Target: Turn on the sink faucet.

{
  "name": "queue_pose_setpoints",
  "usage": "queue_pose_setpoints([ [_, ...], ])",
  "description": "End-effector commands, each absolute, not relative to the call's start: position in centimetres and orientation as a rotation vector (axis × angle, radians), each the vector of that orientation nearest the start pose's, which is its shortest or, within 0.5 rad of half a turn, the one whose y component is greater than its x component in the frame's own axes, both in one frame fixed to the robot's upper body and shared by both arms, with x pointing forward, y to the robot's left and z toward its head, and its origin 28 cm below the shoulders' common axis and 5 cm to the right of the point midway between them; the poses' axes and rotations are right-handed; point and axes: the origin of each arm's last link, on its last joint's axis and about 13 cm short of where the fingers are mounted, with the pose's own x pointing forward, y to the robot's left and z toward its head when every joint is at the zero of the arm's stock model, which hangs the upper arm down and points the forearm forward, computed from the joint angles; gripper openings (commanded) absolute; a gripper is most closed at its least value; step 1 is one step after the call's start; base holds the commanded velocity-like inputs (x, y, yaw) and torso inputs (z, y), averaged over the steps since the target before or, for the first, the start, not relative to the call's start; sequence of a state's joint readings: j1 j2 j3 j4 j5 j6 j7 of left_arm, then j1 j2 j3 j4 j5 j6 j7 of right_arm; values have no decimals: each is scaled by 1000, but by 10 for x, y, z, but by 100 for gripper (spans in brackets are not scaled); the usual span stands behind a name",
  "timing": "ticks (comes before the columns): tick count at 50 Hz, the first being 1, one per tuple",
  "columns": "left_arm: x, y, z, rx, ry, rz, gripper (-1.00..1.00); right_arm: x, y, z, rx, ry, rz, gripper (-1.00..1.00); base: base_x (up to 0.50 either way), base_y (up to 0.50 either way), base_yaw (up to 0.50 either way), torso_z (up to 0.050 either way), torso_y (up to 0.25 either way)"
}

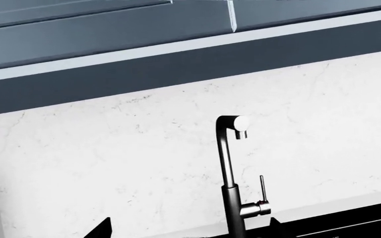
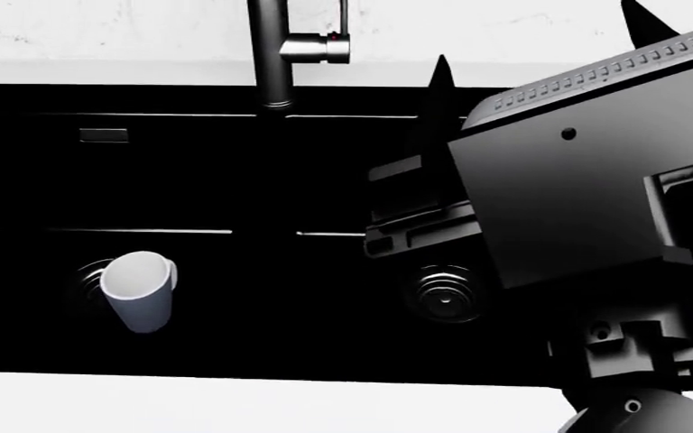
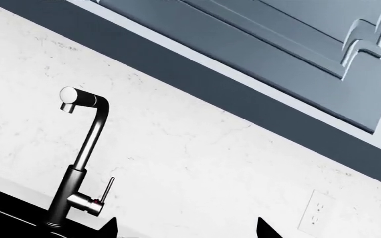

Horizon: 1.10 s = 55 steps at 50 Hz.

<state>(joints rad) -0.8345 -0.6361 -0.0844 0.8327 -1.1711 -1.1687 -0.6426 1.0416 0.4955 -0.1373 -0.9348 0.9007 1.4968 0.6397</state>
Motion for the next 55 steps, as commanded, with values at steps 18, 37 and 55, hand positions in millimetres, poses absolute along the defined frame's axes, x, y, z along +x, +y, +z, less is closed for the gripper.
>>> queue_pose_setpoints([
  [18, 206, 250, 278, 169, -311, -75, 100, 206, -113, 288, -430, -368, 2, 100, 500, 155, 0, 50, 0],
  [37, 209, 246, 273, 164, -283, -83, 100, 206, -119, 280, -403, -356, -12, 100, 500, 134, 0, 50, 0],
  [55, 219, 247, 263, 155, -221, -53, 100, 264, -123, 263, -275, -168, 83, 100, 95, 21, 0, 6, 0],
])
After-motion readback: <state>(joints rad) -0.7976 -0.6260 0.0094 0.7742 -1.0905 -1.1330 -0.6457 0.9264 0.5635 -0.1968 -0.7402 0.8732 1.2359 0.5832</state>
